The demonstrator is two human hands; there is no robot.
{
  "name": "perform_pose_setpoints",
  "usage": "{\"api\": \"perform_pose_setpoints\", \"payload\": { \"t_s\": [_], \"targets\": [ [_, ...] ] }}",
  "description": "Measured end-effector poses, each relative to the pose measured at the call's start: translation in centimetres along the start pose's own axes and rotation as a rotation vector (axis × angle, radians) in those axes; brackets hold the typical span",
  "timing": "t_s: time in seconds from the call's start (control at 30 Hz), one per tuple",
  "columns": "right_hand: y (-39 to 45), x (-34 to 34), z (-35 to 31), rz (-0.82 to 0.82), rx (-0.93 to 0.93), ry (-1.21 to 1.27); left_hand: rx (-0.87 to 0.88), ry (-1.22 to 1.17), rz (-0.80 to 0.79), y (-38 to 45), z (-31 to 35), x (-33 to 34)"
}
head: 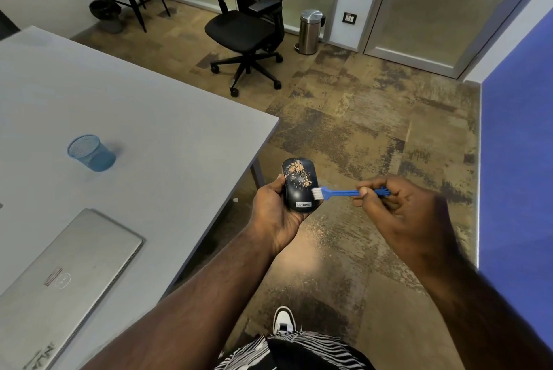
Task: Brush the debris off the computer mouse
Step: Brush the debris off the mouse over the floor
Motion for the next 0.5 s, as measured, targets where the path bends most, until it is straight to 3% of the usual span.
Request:
{"api": "perform_pose_setpoints", "payload": {
  "t_s": [0.2, 0.5],
  "targets": [
    [-0.2, 2.7, -0.9, -0.144, 0.002, -0.064, 0.02, 0.042, 0.01, -0.1, -0.2, 0.2],
    [0.2, 3.6, -2.6, -0.151, -0.058, -0.088, 0.029, 0.016, 0.003, -0.5, 0.0, 0.4]
  ]
}}
Point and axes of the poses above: each hand's wrist, its own y-axis towards the middle knuckle, its own x-axis out of the palm, z = x × y, the point moved 9 cm from there along y, towards the middle knuckle, and after that the axes turned 9 degrees about -x, right-handed, at the moved point
